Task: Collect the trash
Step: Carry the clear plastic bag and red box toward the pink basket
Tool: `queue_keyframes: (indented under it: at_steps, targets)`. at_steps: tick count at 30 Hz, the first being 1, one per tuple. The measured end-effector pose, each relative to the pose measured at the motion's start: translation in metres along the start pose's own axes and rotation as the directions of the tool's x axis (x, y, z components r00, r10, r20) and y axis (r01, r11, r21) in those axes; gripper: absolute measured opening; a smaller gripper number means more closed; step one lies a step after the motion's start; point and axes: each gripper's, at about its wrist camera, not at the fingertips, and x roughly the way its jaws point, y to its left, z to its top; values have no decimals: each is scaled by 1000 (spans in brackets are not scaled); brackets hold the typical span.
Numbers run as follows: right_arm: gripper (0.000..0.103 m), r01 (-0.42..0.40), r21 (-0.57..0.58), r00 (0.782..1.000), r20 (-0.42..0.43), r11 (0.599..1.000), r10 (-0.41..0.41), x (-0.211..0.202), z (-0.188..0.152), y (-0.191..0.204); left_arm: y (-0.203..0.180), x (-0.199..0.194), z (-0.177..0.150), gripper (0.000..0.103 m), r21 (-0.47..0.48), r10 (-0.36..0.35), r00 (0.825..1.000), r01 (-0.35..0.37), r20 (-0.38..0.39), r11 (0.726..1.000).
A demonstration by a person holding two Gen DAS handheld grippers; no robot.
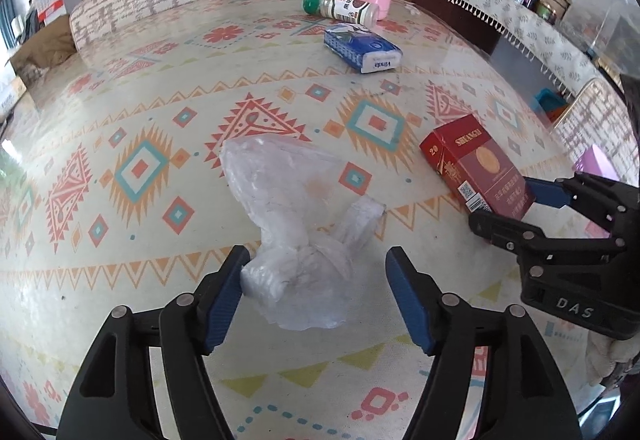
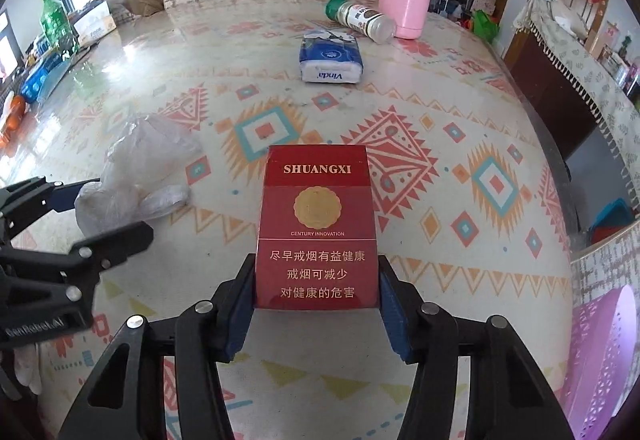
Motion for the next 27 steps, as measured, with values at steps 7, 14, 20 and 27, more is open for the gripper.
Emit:
queue_keyframes:
  at_steps: [7,14,20,27]
  targets:
    - [59,14,15,1000,20,1000,-14,-10,-19,-9,9,-4,2,42,-29,20,1000,-20,-2,999]
    - [66,-1,17,1000,18,1000,0,-15,-26,-11,36,-6,3,42,-140,-61,998,62,10,988]
    - [80,-11,39,1000,6,999,11,-8,-15,-4,35,-10,5,42,-151,-85,996,90,41,984]
    - [80,41,56,999,8,998,-41,1,-3,-1,28,-19,7,42,-136,-106,991,116,77,984]
